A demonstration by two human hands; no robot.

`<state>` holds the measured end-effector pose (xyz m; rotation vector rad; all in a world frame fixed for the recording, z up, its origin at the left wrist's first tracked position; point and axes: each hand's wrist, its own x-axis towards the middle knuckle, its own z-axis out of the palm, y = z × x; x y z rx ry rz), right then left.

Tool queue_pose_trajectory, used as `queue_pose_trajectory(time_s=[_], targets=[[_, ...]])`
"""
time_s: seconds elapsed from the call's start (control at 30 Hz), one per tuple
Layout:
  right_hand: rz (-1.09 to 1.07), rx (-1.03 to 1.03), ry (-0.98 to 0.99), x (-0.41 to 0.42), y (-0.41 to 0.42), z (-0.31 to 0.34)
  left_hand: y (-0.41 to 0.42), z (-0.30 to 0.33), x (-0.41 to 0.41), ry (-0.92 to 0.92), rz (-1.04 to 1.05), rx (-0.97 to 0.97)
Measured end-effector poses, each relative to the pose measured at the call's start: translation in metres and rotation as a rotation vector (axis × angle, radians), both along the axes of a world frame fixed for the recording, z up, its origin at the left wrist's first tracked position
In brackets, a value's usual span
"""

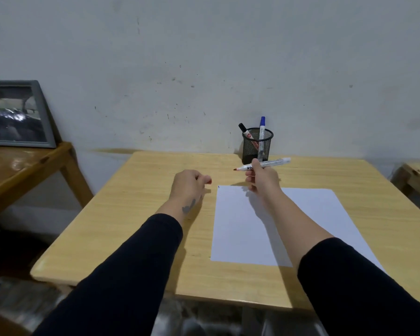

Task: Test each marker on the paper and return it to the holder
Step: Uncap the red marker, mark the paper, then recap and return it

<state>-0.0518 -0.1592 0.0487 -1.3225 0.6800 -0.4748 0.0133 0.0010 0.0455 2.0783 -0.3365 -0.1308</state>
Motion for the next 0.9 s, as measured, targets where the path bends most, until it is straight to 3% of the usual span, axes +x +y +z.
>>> queue_pose_trajectory(time_s=[0.13,0.3,0.47,0.57,0.77,0.9], targets=[[0.088,-0.177,0.041,0.003,0.006,-0.003,-0.003,-0.010,0.007,-0.103,-0.099,0.284],[0.048,-0.291,0.007,0.016,0.015,-0.014,-0.019,-0.018,0.013,-0.192,-0.145,0.394],[0.133,-0.107,-0.061,0.026,0.016,-0.016,-0.009,-0.038,0.008,-0.365,-0.104,0.553],[0.146,-0.069,-0.079,0.031,0.019,-0.020,-0.003,-0.047,0.009,-0.331,-0.152,0.647],[0.061,-0.440,0.024,0.033,0.021,-0.028,-0.003,-0.049,0.009,-0.325,-0.168,0.649],[0.064,-0.520,0.058,0.036,0.020,-0.032,-0.003,-0.049,0.010,-0.325,-0.165,0.647]])
